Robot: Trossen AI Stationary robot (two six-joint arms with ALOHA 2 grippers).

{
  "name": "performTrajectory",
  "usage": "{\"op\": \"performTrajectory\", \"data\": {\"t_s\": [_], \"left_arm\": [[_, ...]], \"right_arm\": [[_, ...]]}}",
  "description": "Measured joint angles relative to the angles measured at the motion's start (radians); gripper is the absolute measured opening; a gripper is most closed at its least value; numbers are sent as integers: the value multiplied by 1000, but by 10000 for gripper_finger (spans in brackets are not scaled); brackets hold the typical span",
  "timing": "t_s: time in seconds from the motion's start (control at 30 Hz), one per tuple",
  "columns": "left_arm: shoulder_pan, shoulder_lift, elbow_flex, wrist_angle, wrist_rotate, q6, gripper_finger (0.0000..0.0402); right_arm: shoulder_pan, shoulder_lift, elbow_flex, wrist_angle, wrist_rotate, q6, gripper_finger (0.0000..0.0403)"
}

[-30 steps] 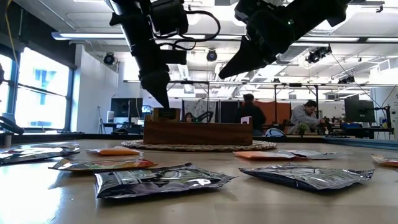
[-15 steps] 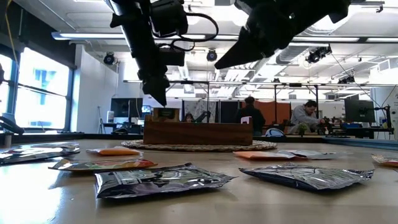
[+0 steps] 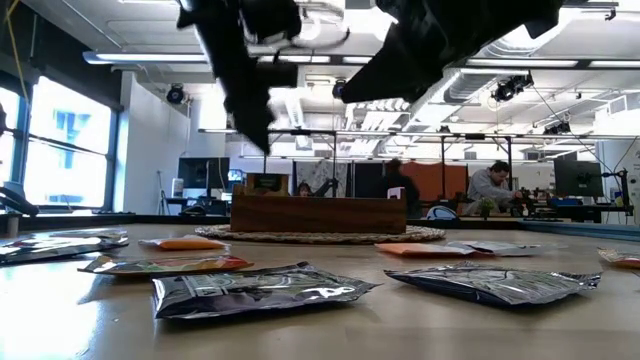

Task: Pick & Place Tea
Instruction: Put the yellow tea bag into the left section of the wooden organizer

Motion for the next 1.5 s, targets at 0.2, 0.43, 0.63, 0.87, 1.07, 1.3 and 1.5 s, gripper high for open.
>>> {"op": "performTrajectory", "data": {"t_s": [0.2,0.43,0.63,0.87,1.07,1.3,1.5], "left_arm": [[-20,-6,246,-297,75,-103,146],[-18,-56,487,-672,109,-179,121],[-45,-276,415,-691,293,-219,95],[-105,-678,-2,-335,339,-235,87],[-116,-896,-360,39,455,-269,87],[-116,-939,-542,181,595,-347,87],[-116,-921,-557,184,623,-344,87]], "right_arm": [[-41,58,0,14,-60,51,116],[-112,87,46,115,-107,11,123],[-131,84,88,34,-173,87,122],[-56,81,177,-424,-209,273,122],[40,68,347,-979,-215,424,122],[141,68,261,-1100,-228,644,122],[175,67,126,-1094,-336,721,122]]}}
